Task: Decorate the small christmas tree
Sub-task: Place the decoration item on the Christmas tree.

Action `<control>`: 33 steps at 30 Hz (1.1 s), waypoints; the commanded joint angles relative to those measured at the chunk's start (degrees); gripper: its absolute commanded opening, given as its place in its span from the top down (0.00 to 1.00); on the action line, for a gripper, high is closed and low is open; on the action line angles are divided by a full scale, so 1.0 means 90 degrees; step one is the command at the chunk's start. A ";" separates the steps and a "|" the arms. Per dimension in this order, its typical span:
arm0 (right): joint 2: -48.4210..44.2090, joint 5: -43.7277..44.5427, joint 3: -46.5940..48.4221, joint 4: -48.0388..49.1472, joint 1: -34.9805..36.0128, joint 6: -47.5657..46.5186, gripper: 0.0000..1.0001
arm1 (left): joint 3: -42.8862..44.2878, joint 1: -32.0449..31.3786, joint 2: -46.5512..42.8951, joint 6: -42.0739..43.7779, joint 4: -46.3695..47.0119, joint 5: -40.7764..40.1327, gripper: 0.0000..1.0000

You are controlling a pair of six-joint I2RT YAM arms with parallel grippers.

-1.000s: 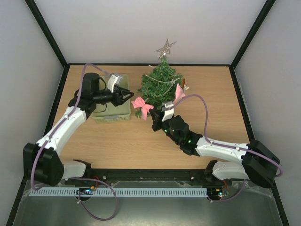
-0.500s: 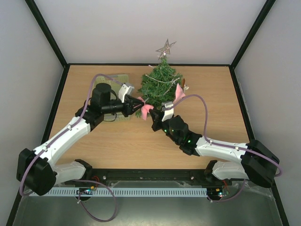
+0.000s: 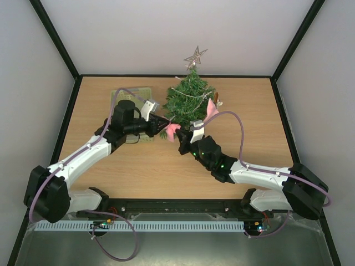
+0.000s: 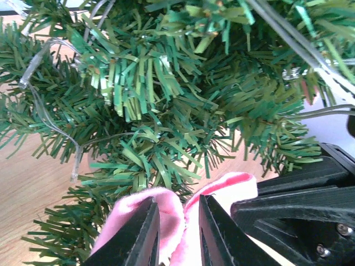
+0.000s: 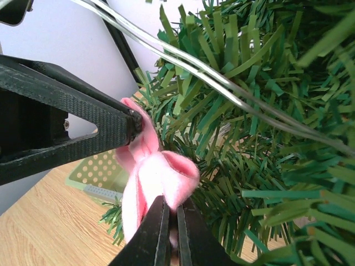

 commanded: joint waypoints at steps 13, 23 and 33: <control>0.0147 0.0315 0.0396 0.0143 -0.0024 -0.0265 0.98 | 0.0324 -0.0004 -0.0057 -0.0415 0.0306 -0.0309 0.75; 0.0089 0.0312 0.0397 -0.0005 -0.0019 -0.0317 0.93 | 0.0151 -0.0030 -0.0488 -0.0774 -0.0119 -0.0168 0.74; 0.0158 0.0435 0.0439 -0.0144 -0.0023 -0.0278 0.98 | 0.0048 -0.0101 -0.0535 -0.0721 -0.0097 -0.0196 0.76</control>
